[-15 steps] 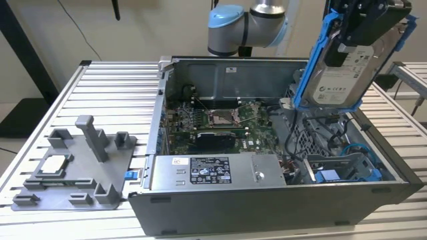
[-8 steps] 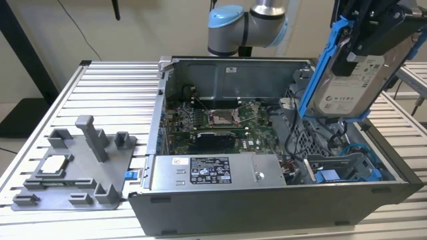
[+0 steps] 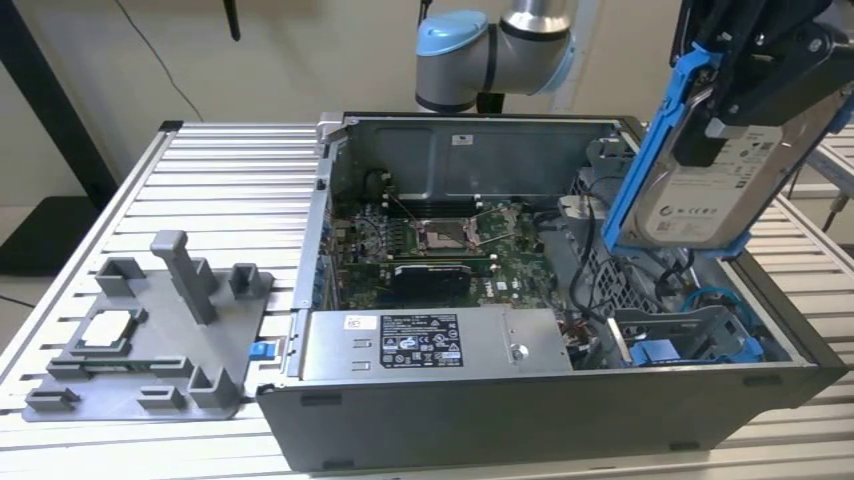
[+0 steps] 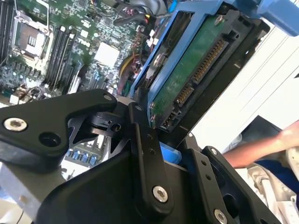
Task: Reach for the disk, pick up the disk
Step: 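Pick up the disk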
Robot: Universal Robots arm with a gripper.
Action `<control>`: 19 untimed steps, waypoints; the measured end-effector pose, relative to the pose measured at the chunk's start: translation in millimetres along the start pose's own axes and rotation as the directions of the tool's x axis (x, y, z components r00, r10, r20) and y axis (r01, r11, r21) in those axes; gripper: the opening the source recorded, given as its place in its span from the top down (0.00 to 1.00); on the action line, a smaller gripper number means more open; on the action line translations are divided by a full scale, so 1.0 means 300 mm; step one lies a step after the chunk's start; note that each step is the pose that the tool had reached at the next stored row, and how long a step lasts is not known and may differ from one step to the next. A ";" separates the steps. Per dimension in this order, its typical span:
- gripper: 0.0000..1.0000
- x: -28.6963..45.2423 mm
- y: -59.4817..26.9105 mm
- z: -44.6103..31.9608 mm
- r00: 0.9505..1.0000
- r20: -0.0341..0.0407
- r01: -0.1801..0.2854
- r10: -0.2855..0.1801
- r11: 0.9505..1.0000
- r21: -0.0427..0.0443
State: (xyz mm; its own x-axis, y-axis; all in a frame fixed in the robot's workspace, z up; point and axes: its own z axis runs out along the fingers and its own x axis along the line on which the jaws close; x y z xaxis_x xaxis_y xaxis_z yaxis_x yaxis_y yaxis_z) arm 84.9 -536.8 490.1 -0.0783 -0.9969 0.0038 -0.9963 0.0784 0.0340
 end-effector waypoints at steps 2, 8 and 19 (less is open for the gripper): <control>1.00 0.001 0.000 0.000 1.000 0.000 0.000 0.000 1.000 0.000; 1.00 0.001 0.000 0.000 1.000 0.000 0.000 0.000 1.000 0.000; 1.00 0.057 -0.006 0.021 1.000 0.000 0.000 0.000 1.000 0.000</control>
State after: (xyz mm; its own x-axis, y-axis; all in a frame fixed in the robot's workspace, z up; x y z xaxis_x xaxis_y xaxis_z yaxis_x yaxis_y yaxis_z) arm 85.0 -554.1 483.7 -0.0783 -0.9969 0.0039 -0.9963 0.0784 0.0340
